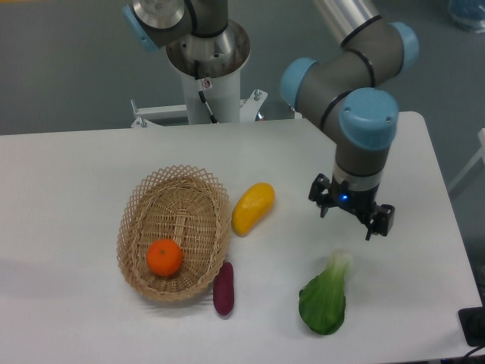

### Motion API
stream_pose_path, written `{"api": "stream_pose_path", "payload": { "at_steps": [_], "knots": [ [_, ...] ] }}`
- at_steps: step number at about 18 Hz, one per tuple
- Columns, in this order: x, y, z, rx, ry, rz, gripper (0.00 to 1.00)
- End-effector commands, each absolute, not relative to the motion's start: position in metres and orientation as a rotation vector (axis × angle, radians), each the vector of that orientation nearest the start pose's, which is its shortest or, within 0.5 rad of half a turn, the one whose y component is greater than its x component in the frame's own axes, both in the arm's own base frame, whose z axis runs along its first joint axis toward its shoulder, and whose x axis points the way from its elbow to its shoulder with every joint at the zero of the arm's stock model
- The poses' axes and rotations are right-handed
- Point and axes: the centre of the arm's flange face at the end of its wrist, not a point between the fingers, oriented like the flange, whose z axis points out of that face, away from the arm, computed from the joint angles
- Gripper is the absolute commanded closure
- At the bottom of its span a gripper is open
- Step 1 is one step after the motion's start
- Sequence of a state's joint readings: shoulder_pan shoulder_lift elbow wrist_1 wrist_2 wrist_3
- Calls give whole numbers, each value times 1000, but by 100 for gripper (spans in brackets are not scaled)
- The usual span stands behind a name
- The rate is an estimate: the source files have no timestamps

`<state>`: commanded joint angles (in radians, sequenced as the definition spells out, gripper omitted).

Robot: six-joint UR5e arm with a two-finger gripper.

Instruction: Place the orange in the basket

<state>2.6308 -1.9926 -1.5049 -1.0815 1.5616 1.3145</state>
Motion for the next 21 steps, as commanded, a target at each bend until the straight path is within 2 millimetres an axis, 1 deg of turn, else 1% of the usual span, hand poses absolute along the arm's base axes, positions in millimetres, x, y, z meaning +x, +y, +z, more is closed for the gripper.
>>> {"api": "stream_pose_path", "payload": {
  "at_steps": [3, 7, 11, 21],
  "knots": [
    [-523, 426, 327, -3045, 411, 186, 0],
    [-533, 414, 326, -3047, 444, 191, 0],
    [-532, 411, 320, -3056, 440, 185, 0],
    [-532, 411, 323, -3054, 440, 192, 0]
  ]
}}
